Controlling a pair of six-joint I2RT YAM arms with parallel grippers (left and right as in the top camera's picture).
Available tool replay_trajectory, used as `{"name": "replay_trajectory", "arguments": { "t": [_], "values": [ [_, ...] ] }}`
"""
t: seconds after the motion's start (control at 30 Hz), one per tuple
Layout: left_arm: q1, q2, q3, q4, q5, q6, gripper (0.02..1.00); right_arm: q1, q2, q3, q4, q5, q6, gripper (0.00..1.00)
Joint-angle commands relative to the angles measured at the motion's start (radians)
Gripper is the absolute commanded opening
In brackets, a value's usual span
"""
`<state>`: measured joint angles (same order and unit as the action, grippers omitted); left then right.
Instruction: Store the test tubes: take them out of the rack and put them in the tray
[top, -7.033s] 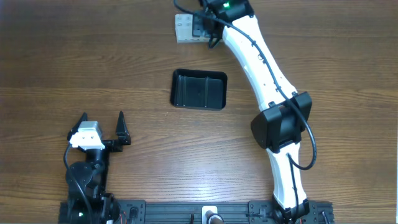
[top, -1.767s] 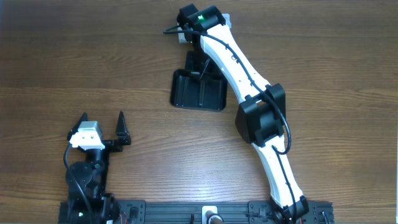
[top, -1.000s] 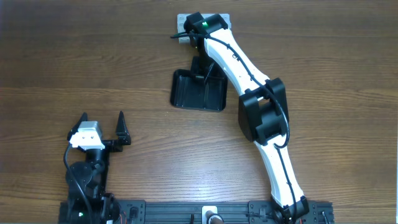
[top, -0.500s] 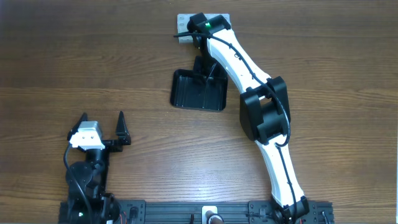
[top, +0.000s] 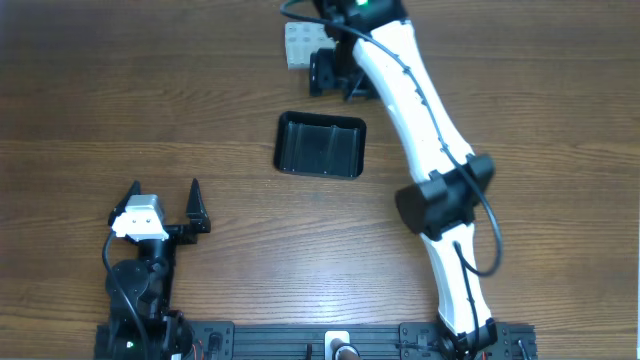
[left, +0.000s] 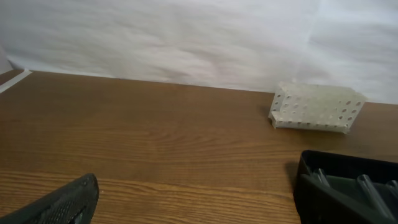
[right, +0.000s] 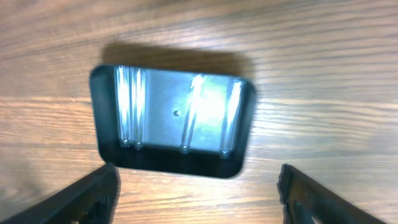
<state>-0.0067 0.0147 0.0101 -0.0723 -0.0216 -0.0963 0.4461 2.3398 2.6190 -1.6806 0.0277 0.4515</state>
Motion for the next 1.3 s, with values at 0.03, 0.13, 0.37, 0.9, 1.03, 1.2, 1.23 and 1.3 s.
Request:
{"name": "replay_trajectory", "arguments": {
  "t": [0.03,0.13,0.37,0.9,1.03,1.2,1.23,1.3],
  "values": [
    [-0.005,-0.009,-0.004,-0.002,0.010,0.014,0.998,-0.024,-0.136,0.028,-0.018,0.133,-0.196,0.991],
    [-0.005,-0.009,-0.004,-0.002,0.010,0.014,0.998,-0.039,-0.213,0.017,-0.018,0.138,-0.325,0.993],
    [-0.005,-0.009,-0.004,-0.002,0.010,0.014,0.998,-0.082,-0.448,-0.145,-0.018,0.152,-0.363,0.991],
    [-0.005,-0.009,-0.004,-0.002,0.010,0.014,0.998,-0.253,-1.366,-1.311,0.448,0.126,-0.344,0.991],
    [-0.005,-0.009,-0.004,-0.002,0.010,0.014,0.996,-0.281,-1.521,-1.516,0.687,0.075,-0.350,0.993],
    [-0.005,-0.009,-0.004,-0.002,0.010,0.014,0.998,-0.284,-1.635,-1.702,1.072,0.072,-0.421,0.993],
    [-0.005,-0.009,-0.004,-0.002,0.010,0.014,0.998,-0.284,-1.648,-1.736,1.155,0.073,-0.423,0.993],
    [-0.005,-0.009,-0.004,-0.002,0.010,0.014,0.998,-0.284,-1.674,-1.817,1.335,0.074,-0.423,0.993]
  ]
}}
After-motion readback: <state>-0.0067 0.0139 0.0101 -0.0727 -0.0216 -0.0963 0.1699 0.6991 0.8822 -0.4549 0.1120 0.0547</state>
